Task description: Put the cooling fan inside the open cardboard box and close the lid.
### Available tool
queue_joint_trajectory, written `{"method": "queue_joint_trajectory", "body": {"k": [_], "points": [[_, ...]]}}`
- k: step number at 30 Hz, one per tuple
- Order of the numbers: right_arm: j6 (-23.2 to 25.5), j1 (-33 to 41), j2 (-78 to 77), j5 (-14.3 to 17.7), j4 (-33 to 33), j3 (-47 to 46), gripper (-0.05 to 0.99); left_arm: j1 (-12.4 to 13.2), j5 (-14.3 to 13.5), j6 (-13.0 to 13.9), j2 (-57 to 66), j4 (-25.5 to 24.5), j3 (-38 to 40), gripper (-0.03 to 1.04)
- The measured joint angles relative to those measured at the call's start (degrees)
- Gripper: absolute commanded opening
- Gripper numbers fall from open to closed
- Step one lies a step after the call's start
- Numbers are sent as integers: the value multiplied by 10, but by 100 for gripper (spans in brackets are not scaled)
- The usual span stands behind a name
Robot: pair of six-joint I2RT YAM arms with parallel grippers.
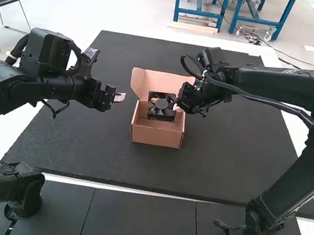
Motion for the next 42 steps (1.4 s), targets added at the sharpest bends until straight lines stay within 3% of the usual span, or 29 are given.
{"method": "queue_joint_trajectory", "body": {"k": [30,42], "points": [[-15,0,56,14,24,-4,-2,2,0,0,-3,-7,-12,97],[-22,0,117,16,41,-4,-2,18,0,0,-4,-5,-12,97]]}}
